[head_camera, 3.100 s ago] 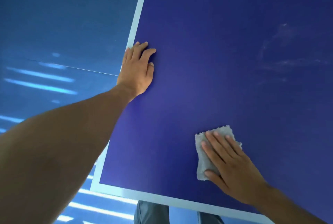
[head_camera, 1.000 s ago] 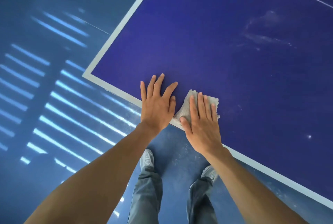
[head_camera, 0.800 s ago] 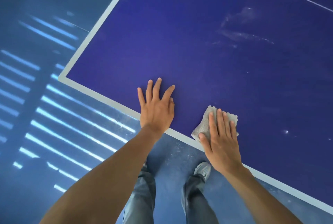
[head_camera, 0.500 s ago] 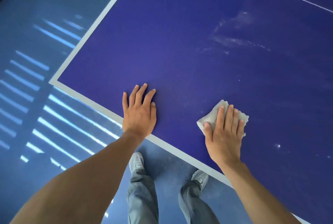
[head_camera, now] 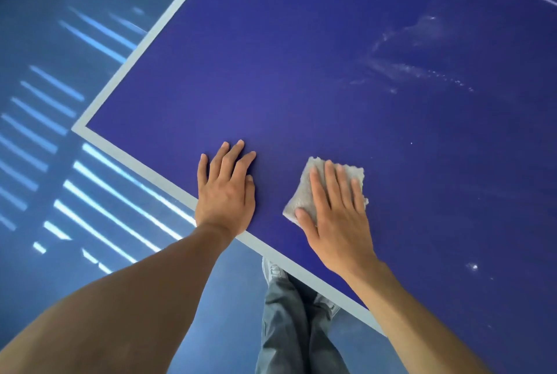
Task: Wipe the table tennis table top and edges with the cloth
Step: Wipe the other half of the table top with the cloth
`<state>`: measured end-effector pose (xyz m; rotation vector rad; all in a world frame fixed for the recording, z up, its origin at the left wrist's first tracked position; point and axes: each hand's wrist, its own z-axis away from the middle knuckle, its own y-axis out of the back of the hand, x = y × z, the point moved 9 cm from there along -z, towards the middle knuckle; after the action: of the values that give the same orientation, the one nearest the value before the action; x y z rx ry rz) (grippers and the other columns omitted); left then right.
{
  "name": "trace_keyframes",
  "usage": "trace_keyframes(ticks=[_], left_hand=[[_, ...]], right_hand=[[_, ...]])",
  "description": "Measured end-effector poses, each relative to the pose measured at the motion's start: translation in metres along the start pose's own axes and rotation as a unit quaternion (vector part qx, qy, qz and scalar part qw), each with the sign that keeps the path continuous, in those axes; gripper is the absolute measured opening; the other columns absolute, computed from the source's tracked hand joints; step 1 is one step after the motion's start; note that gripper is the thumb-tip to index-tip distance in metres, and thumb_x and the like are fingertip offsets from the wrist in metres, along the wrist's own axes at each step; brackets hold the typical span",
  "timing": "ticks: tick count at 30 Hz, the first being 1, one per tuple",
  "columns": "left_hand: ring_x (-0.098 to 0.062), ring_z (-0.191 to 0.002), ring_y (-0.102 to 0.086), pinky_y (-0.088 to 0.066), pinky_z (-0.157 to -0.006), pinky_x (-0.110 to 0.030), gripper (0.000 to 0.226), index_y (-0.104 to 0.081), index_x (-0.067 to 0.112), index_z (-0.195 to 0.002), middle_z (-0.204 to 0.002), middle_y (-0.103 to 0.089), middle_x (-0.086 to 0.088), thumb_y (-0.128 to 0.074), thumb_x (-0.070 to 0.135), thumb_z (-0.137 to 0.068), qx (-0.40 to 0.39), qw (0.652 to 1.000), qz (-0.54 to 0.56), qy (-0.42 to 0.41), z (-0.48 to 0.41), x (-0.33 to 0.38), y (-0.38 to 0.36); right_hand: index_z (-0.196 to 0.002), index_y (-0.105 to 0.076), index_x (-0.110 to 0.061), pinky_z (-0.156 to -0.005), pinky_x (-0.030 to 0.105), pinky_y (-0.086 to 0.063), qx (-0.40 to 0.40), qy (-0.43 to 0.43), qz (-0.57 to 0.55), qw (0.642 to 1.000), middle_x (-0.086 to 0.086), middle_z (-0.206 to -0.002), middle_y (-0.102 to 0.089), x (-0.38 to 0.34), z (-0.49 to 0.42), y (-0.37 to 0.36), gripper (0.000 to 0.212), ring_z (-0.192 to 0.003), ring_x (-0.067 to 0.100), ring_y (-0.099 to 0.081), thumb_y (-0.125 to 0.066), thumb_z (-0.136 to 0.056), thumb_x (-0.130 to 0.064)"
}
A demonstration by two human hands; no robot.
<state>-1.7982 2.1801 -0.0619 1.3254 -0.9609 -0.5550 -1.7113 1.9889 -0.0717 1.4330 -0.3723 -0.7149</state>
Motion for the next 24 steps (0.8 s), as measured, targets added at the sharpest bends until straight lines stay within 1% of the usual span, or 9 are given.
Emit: trace_keyframes(ticks=[3, 6, 9, 10, 12, 15, 17, 21, 24], left_hand=[[-0.03, -0.152, -0.032, -0.017, -0.125, -0.06, 0.049, -0.053, 0.017, -0.145, -0.159, -0.044, -0.004, -0.03, 0.025, -0.104, 0.014, 1.0, -0.001, -0.013, 0.0, 0.001, -0.001], [-0.03, -0.152, -0.032, -0.017, -0.125, -0.06, 0.047, -0.052, 0.018, -0.146, -0.158, -0.045, -0.004, -0.031, 0.024, -0.104, 0.027, 0.999, -0.001, -0.021, -0.003, -0.001, -0.003], [-0.03, -0.152, -0.031, -0.017, -0.125, -0.06, 0.047, -0.052, 0.019, -0.146, -0.159, -0.045, -0.004, -0.031, 0.024, -0.104, 0.02, 1.0, 0.0, -0.017, -0.002, -0.004, -0.004], [-0.03, -0.152, -0.031, -0.016, -0.125, -0.06, 0.048, -0.052, 0.019, -0.146, -0.159, -0.044, -0.004, -0.031, 0.025, -0.104, 0.015, 1.0, 0.001, -0.015, -0.002, -0.003, -0.004], [-0.03, -0.153, -0.031, -0.016, -0.126, -0.06, 0.048, -0.053, 0.017, -0.146, -0.16, -0.044, -0.004, -0.032, 0.025, -0.104, 0.011, 1.0, 0.009, -0.012, -0.001, -0.001, -0.001], [-0.031, -0.15, -0.038, -0.018, -0.125, -0.061, 0.047, -0.059, 0.014, -0.143, -0.156, -0.049, -0.006, -0.037, 0.023, -0.102, 0.027, 0.999, 0.042, -0.012, 0.007, -0.001, 0.008], [-0.031, -0.147, -0.041, -0.018, -0.125, -0.061, 0.046, -0.061, 0.015, -0.14, -0.153, -0.053, -0.006, -0.039, 0.024, -0.101, 0.034, 0.998, 0.049, -0.002, 0.004, 0.001, 0.015], [-0.033, -0.149, -0.037, -0.013, -0.126, -0.061, 0.05, -0.059, 0.018, -0.143, -0.155, -0.05, -0.008, -0.035, 0.031, -0.101, 0.0, 0.999, 0.037, 0.009, -0.028, 0.01, 0.016], [-0.034, -0.153, -0.029, -0.008, -0.126, -0.062, 0.051, -0.052, 0.022, -0.149, -0.162, -0.04, -0.009, -0.035, 0.034, -0.103, -0.034, 0.999, 0.014, -0.003, -0.065, 0.022, 0.004]], right_hand=[[-0.167, -0.017, -0.012, -0.129, 0.055, -0.017, -0.019, -0.011, 0.017, 1.0, 0.015, -0.173, -0.016, 0.029, 0.011, 0.005, 0.071, -0.161, 0.031, -0.014, -0.021, -0.11, -0.055], [-0.166, -0.019, -0.008, -0.128, 0.056, -0.016, 0.014, -0.061, 0.032, 0.998, 0.021, -0.171, -0.02, 0.039, -0.062, 0.016, 0.071, -0.158, 0.038, -0.02, -0.023, -0.11, -0.052], [-0.167, -0.008, -0.007, -0.128, 0.057, -0.005, 0.007, -0.151, 0.001, 0.988, 0.021, -0.173, -0.009, 0.036, -0.145, 0.023, 0.075, -0.16, 0.038, -0.008, -0.027, -0.109, -0.051], [-0.167, -0.005, -0.008, -0.128, 0.057, -0.002, 0.002, -0.163, -0.011, 0.987, 0.021, -0.173, -0.005, 0.029, -0.164, 0.022, 0.076, -0.16, 0.038, -0.005, -0.027, -0.109, -0.052], [-0.167, -0.002, -0.009, -0.129, 0.057, 0.0, -0.003, -0.147, -0.025, 0.989, 0.02, -0.174, -0.002, 0.004, -0.178, 0.02, 0.076, -0.161, 0.036, -0.001, -0.027, -0.109, -0.052], [-0.167, -0.005, -0.011, -0.129, 0.055, -0.004, 0.001, -0.081, -0.016, 0.997, 0.019, -0.174, -0.005, -0.024, -0.151, 0.016, 0.074, -0.161, 0.035, -0.003, -0.023, -0.109, -0.053], [-0.167, -0.009, -0.011, -0.13, 0.054, -0.008, 0.005, -0.062, 0.0, 0.998, 0.019, -0.173, -0.01, -0.02, -0.117, 0.014, 0.074, -0.161, 0.035, -0.008, -0.021, -0.109, -0.054], [-0.167, -0.013, -0.013, -0.13, 0.052, -0.014, -0.016, -0.054, 0.007, 0.998, 0.015, -0.173, -0.013, 0.011, -0.066, 0.01, 0.075, -0.161, 0.033, -0.012, -0.016, -0.108, -0.059], [-0.167, -0.012, -0.013, -0.13, 0.052, -0.016, -0.031, -0.068, 0.017, 0.997, 0.015, -0.173, -0.014, 0.05, -0.066, 0.018, 0.075, -0.16, 0.033, -0.014, -0.014, -0.108, -0.059]])
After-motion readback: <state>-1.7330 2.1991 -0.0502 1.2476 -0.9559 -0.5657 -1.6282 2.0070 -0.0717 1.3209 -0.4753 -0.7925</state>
